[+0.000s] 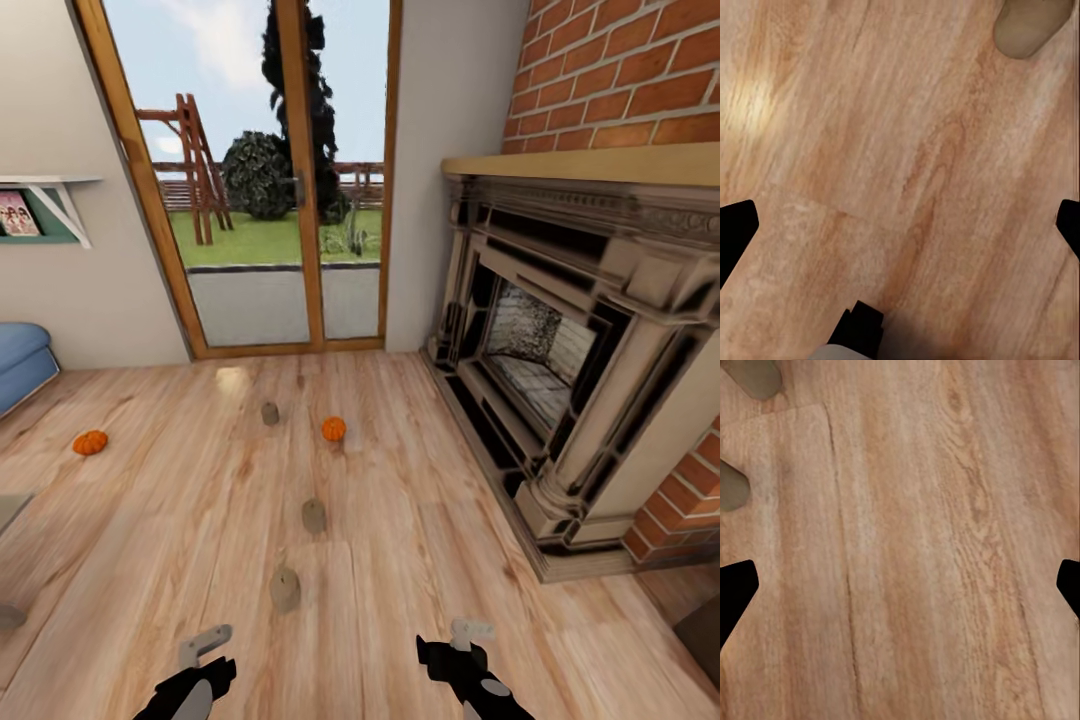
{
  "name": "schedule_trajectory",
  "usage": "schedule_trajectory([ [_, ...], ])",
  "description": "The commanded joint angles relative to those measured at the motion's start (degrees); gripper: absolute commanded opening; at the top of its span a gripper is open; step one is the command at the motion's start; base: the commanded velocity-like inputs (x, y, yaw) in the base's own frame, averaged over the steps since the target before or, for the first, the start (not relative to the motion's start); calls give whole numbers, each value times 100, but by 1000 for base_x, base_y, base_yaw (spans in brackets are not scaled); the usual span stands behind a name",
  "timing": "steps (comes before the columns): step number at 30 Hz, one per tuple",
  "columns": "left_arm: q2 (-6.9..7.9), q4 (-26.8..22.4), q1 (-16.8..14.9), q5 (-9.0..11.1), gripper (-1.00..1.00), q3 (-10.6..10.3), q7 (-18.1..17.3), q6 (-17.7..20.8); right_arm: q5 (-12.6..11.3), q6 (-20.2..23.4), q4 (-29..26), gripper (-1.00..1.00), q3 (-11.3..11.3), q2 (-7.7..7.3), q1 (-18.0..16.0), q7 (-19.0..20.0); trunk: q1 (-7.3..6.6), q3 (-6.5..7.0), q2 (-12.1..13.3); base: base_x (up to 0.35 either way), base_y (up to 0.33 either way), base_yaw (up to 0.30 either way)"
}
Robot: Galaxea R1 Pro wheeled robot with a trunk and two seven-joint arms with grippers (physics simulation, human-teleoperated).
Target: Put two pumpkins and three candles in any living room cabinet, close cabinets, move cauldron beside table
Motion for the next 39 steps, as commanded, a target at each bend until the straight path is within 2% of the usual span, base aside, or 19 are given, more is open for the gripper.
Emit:
schedule_trajectory([
  [1, 8, -11, -2, 38, 100, -30, 49, 14, -51, -22, 3, 100, 49, -3, -5, -36, 3, -5, -2, 330, -101, 0],
  [11, 8, -11, -2, 32, 100, -32, 49, 13, -51, -15, 3, 100, 49, -2, -5, -36, 3, -5, -2, 329, -96, 0],
  [25, 8, -11, 0, 12, 100, -47, 49, 13, -51, -11, 2, 100, 49, -2, -5, -36, 3, -5, -2, 325, -7, 0],
  [39, 8, -13, 3, 25, 100, -51, 41, 21, -51, -11, 3, 100, 49, -2, -5, -34, 3, -5, -2, 132, 0, 0],
])
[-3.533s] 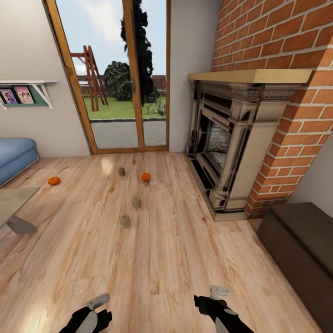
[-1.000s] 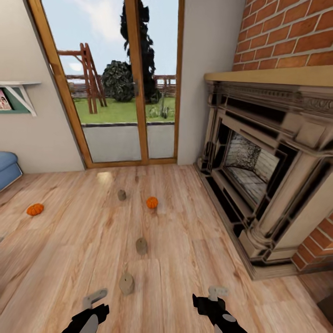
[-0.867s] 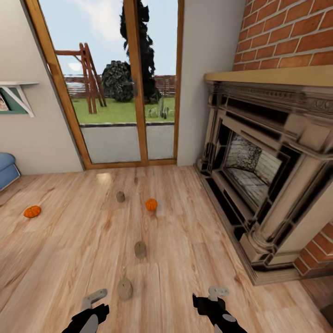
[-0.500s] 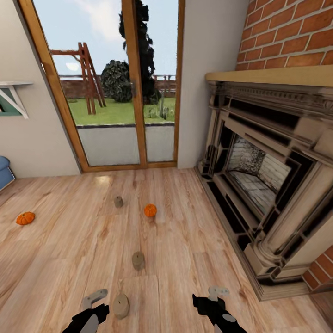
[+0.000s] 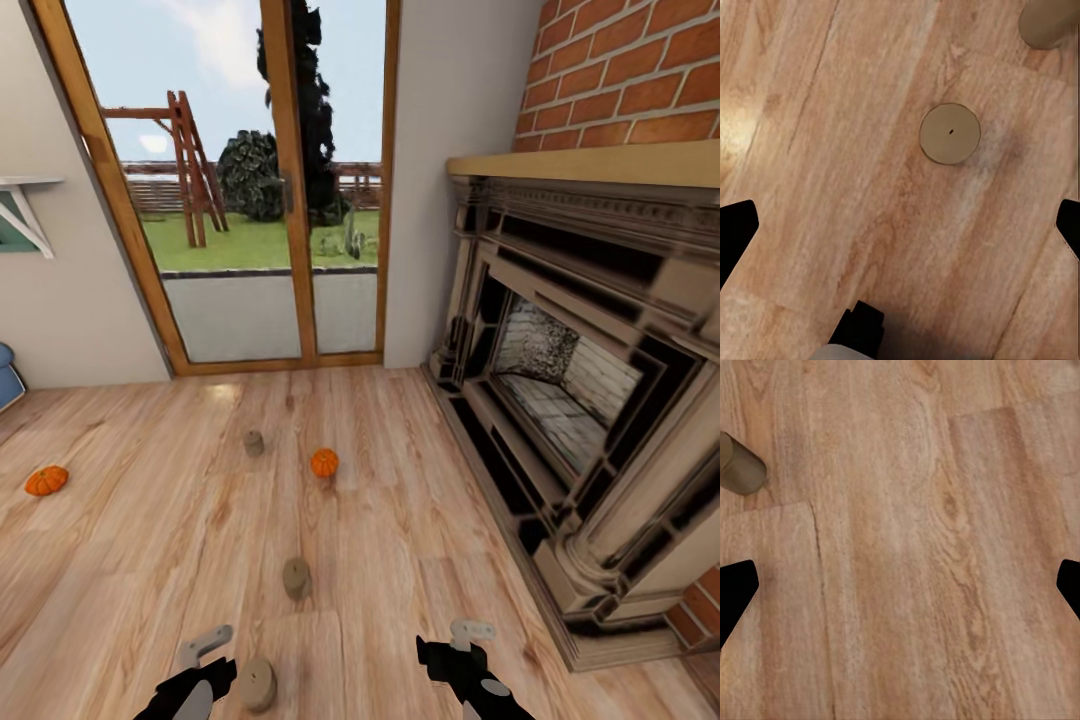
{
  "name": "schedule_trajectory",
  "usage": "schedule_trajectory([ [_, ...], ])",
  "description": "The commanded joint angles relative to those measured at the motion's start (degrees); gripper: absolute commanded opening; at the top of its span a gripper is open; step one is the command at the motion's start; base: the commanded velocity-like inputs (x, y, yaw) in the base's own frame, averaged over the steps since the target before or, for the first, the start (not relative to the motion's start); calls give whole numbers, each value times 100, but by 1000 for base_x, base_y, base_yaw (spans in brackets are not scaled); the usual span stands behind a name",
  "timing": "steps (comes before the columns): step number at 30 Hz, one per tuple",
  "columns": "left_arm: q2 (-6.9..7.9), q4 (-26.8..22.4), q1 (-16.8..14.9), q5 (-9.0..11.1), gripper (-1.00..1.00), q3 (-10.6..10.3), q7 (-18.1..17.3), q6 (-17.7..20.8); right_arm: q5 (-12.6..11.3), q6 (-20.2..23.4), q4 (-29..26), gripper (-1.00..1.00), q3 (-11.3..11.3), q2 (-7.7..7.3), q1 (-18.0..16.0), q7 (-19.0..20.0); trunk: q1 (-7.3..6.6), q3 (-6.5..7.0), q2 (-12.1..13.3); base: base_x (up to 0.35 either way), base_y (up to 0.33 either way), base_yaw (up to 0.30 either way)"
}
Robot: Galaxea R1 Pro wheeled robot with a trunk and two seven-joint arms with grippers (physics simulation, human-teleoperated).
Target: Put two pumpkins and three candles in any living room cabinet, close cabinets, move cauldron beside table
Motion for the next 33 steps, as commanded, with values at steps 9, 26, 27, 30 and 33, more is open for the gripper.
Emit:
schedule_trajectory([
  [9, 0, -13, -3, 25, 100, -62, 47, 4, -51, -23, 2, 100, 48, -3, -5, -30, 2, -5, -2, 38, 0, 0],
  [26, -17, -44, -4, 15, 100, -658, 47, -284, -54, 1453, -1424, 100, 213, -9, -5, -5, 155, -131, -283, 0, 0, 0],
  [27, -18, -41, -3, 12, 100, -663, 47, -285, -78, 1933, -1859, 100, 236, -10, -5, -14, 177, -149, -323, 0, 0, 0],
  [30, -18, -33, -3, 8, 100, -669, 47, -286, -145, 3047, -3279, 100, 260, -11, 7, -38, 243, -203, -444, 0, 0, 0],
  [33, -14, -36, -5, 7, 100, -668, 47, -286, -157, 3460, -4019, 100, 260, -16, 233, -47, 309, -256, -564, 0, 0, 0],
])
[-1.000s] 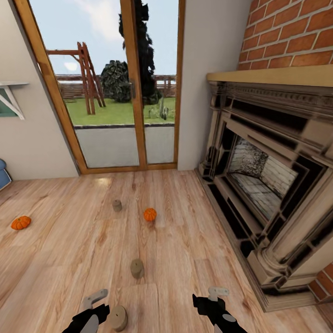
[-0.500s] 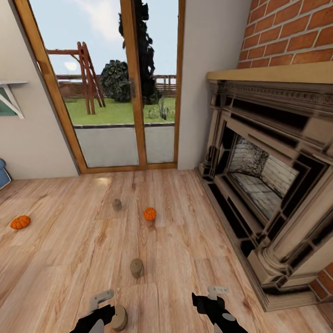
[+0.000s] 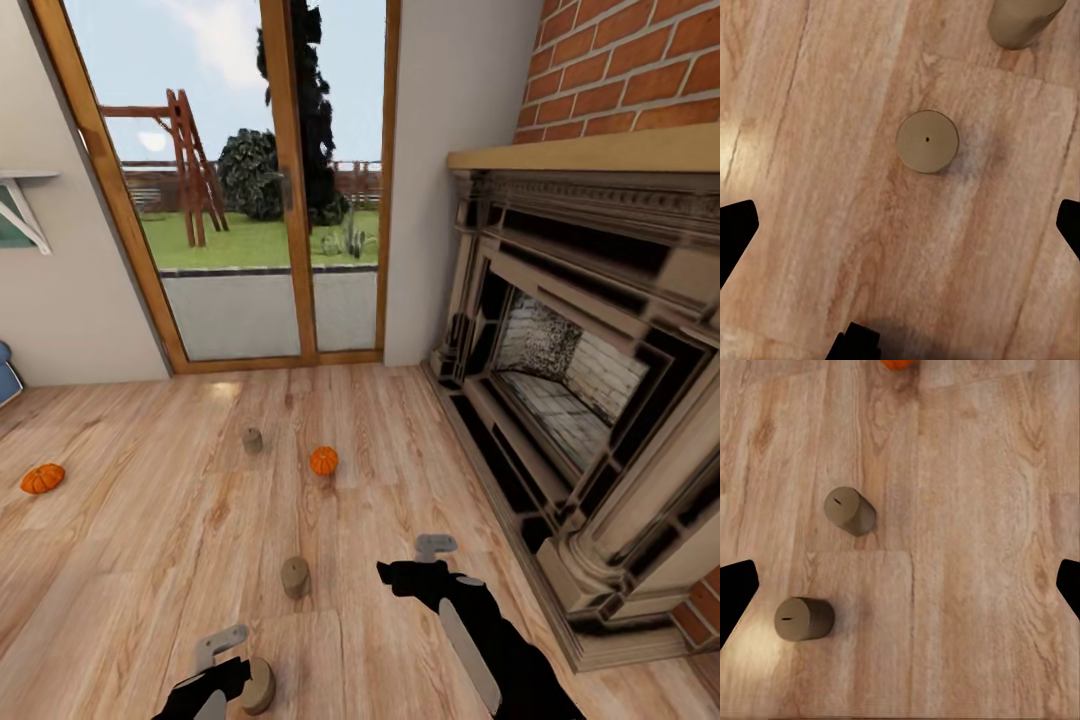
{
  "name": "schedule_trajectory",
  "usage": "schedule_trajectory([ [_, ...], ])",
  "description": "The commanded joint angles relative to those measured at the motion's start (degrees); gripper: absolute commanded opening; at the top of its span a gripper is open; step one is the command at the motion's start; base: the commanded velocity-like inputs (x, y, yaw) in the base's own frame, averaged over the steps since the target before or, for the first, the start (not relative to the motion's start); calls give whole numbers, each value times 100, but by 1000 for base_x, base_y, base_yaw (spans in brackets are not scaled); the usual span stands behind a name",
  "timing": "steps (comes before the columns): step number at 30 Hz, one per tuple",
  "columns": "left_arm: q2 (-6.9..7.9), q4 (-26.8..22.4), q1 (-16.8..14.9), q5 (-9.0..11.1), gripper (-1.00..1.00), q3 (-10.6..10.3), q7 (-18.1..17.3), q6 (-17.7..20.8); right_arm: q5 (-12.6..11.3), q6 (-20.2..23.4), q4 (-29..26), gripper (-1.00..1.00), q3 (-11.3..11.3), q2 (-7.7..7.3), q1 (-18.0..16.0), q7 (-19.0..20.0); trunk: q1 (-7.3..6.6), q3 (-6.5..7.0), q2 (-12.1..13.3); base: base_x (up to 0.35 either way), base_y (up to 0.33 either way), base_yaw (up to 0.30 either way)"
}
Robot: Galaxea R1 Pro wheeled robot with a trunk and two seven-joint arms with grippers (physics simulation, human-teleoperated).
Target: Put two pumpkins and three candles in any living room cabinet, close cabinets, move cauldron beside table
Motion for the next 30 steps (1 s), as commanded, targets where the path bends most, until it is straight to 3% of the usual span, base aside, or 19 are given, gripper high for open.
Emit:
schedule_trajectory([
  [1, 7, -13, -6, 32, 100, -33, 47, 15, -57, 81, -154, 100, 7, 0, 48, -38, 22, -24, -44, 0, 0, 0],
  [5, 11, -37, -16, 29, 100, -35, 47, 26, -211, 200, -782, 100, 6, 2, 255, -49, 110, -96, -205, 0, 0, 0],
  [9, 21, -36, -45, 24, 100, -42, 41, 83, -261, 177, -918, 100, 6, 3, 400, -75, 198, -167, -365, 0, 0, 0],
  [15, 61, 158, -613, 73, 100, -39, 45, 404, -253, 61, -557, 100, 6, -2, 428, -88, 330, -275, -606, 0, 0, 0],
  [20, 39, 865, -1165, 56, 100, -43, 44, 574, -259, -305, -429, 100, 6, -2, 429, -90, 440, -365, -806, 0, 0, 0],
  [30, -100, 1473, -1268, -92, 100, -150, 31, 384, -259, -473, -235, 100, 6, 3, 435, -72, 659, -544, -1207, 0, 0, 0],
])
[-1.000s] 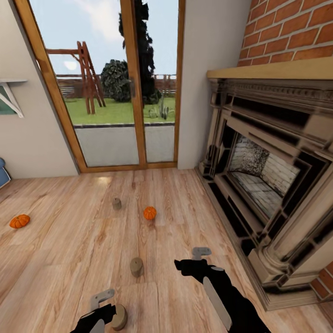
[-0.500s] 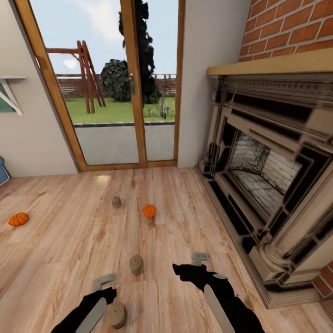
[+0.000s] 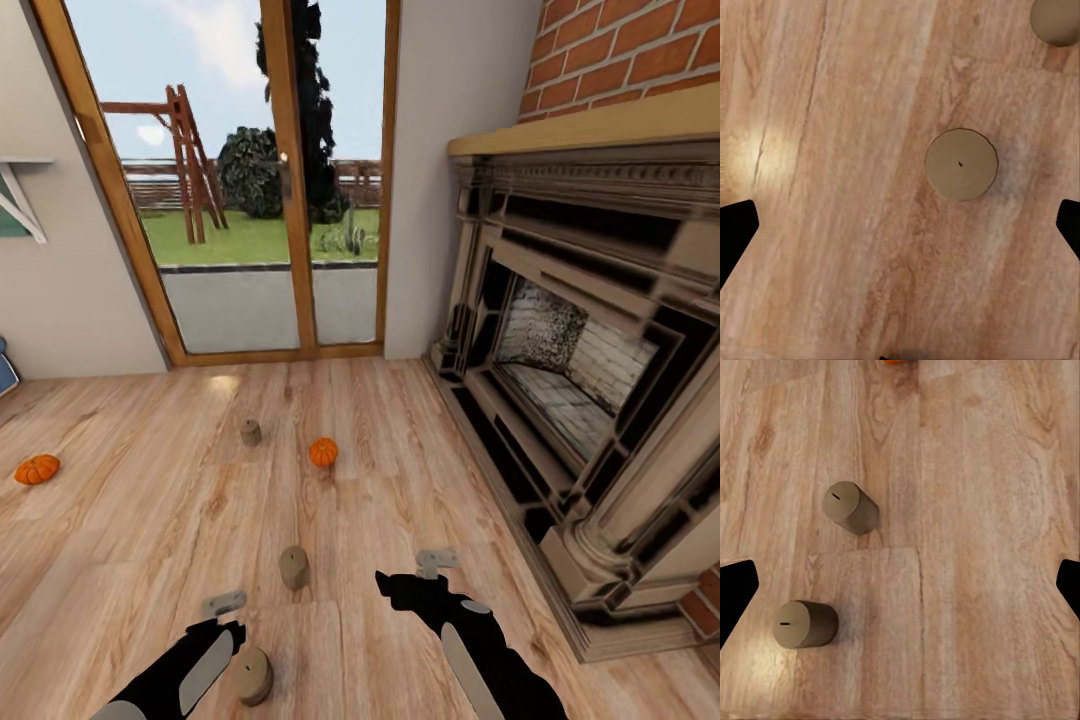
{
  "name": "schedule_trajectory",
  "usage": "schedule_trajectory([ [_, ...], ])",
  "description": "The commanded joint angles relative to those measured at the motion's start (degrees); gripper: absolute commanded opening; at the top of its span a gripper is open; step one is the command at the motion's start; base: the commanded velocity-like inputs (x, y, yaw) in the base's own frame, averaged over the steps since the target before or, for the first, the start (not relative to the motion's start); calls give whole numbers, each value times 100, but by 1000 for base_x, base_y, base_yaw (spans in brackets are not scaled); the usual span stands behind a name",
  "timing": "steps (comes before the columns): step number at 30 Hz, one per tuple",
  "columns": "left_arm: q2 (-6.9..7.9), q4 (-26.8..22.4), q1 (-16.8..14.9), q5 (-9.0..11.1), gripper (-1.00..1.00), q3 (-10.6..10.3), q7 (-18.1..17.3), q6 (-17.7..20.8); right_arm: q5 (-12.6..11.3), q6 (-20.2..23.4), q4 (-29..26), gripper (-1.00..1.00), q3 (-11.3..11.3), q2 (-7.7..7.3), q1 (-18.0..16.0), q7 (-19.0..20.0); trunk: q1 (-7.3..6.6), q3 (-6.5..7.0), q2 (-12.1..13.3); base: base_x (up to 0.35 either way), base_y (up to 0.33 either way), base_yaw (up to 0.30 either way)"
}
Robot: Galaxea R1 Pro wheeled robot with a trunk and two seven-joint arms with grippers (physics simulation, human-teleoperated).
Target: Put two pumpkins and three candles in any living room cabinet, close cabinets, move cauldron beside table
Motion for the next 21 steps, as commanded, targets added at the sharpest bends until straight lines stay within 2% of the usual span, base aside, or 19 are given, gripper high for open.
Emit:
schedule_trajectory([
  [1, 3, 66, -5, 31, 100, -52, 44, -65, -55, 14, 52, 100, 8, -1, -2, -31, 22, -23, -44, 0, 0, 0],
  [5, -48, 163, -13, 13, 100, -82, 26, -236, -48, -191, 158, 100, 8, -5, -4, -40, 110, -95, -205, 0, 0, 0],
  [8, -17, 170, -202, 3, 100, -97, -106, -198, -54, -379, 330, 100, 8, -9, -5, -42, 176, -149, -325, 0, 0, 0],
  [14, 8, 159, -483, 7, 100, -93, -324, -176, -61, -436, 492, 100, 8, -27, -1, -17, 307, -257, -566, 0, 0, 0],
  [21, 1, 175, -538, 1, 100, -90, -340, -8, -64, -442, 503, 100, 4, -37, -2, 4, 461, -383, -846, 0, 0, 0],
])
